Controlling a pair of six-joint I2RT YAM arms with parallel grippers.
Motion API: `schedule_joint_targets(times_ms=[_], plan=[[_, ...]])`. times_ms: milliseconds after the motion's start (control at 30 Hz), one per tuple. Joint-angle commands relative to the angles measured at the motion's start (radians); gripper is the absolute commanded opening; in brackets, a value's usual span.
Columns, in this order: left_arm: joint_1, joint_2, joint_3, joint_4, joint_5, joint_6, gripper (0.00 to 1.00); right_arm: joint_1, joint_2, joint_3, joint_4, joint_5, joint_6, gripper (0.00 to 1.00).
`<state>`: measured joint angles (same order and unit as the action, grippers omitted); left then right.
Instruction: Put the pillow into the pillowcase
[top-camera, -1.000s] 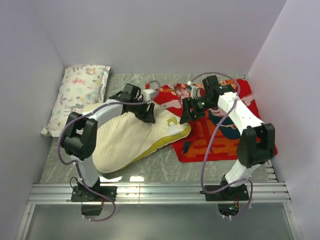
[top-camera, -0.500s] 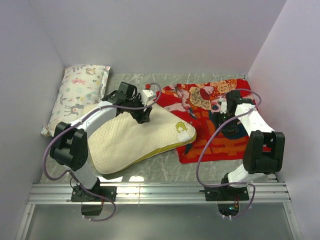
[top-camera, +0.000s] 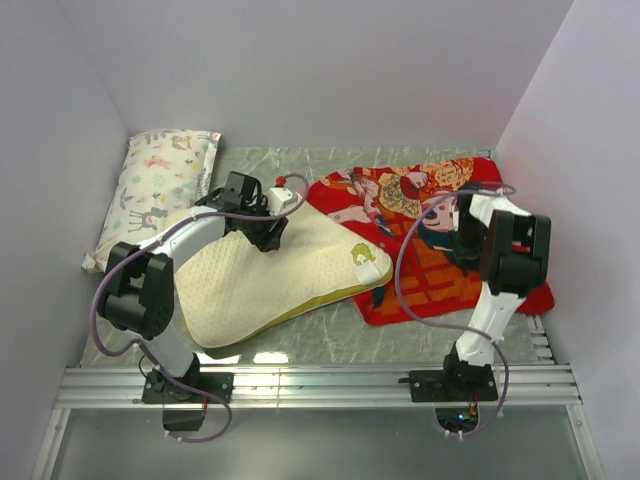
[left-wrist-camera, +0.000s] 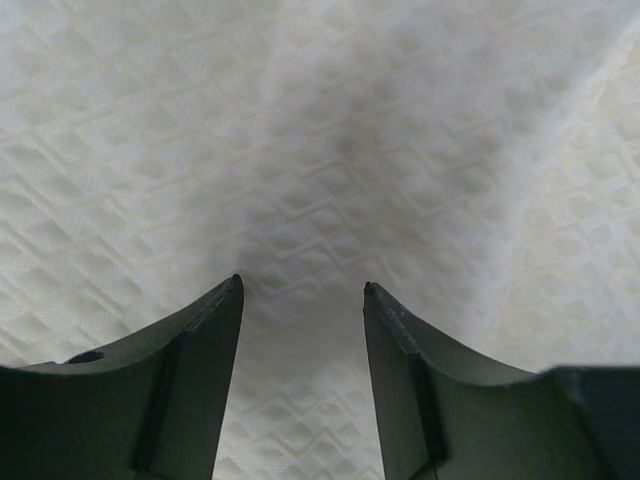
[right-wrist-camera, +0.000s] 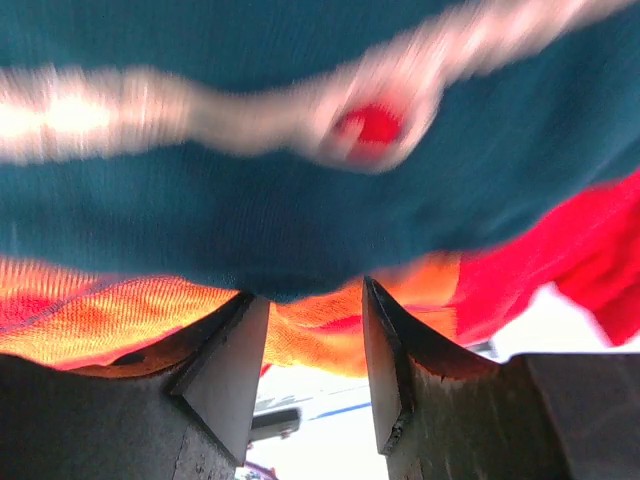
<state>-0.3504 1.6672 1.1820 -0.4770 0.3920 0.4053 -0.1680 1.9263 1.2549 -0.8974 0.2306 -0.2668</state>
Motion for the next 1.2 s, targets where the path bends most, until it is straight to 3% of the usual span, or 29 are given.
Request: schedule_joint_targets(times_ms=[0,100,200,333,433,500,633,800,1000,1033,1167], plan=[[0.027,0.020,-0.028,0.002,-0.016,-0.011,0.57,0.004,0.168,0.247,0.091,0.050,-0.018,0.49],[0.045,0.017,-0.051,-0.018,-0.002,-0.029,0.56,0.039,0.342,0.475,0.020,0.030,-0.020,0.49],[0.070,0.003,-0.079,-0.038,-0.001,-0.026,0.56,0.106,0.518,0.900,-0.040,0.095,-0.064,0.49],[0.080,-0.011,-0.097,-0.055,0.005,-0.023,0.55,0.203,0.654,1.170,-0.046,0.092,-0.175,0.50],[0.082,-0.003,-0.085,-0.078,0.040,-0.026,0.55,0.306,0.590,1.016,0.111,0.092,-0.276,0.53],[0.082,-0.015,-0.064,-0.084,0.051,-0.026,0.56,0.335,0.483,0.852,0.181,0.108,-0.307,0.62],[0.062,-0.112,-0.029,-0.052,0.097,-0.037,0.66,0.302,0.291,0.687,0.245,0.112,-0.273,0.71],[-0.108,-0.210,-0.021,0.087,0.047,-0.045,0.76,0.151,0.080,0.654,0.046,-0.094,-0.140,0.75],[-0.376,-0.147,-0.053,0.251,-0.140,0.012,0.82,0.107,-0.039,0.530,-0.170,-0.365,-0.025,0.77],[-0.404,-0.127,-0.036,0.255,-0.156,0.009,0.99,0.105,-0.050,0.508,-0.201,-0.396,-0.009,0.77],[-0.528,-0.060,-0.010,0.342,-0.310,-0.029,0.99,0.079,-0.111,0.393,-0.238,-0.601,0.057,0.77]])
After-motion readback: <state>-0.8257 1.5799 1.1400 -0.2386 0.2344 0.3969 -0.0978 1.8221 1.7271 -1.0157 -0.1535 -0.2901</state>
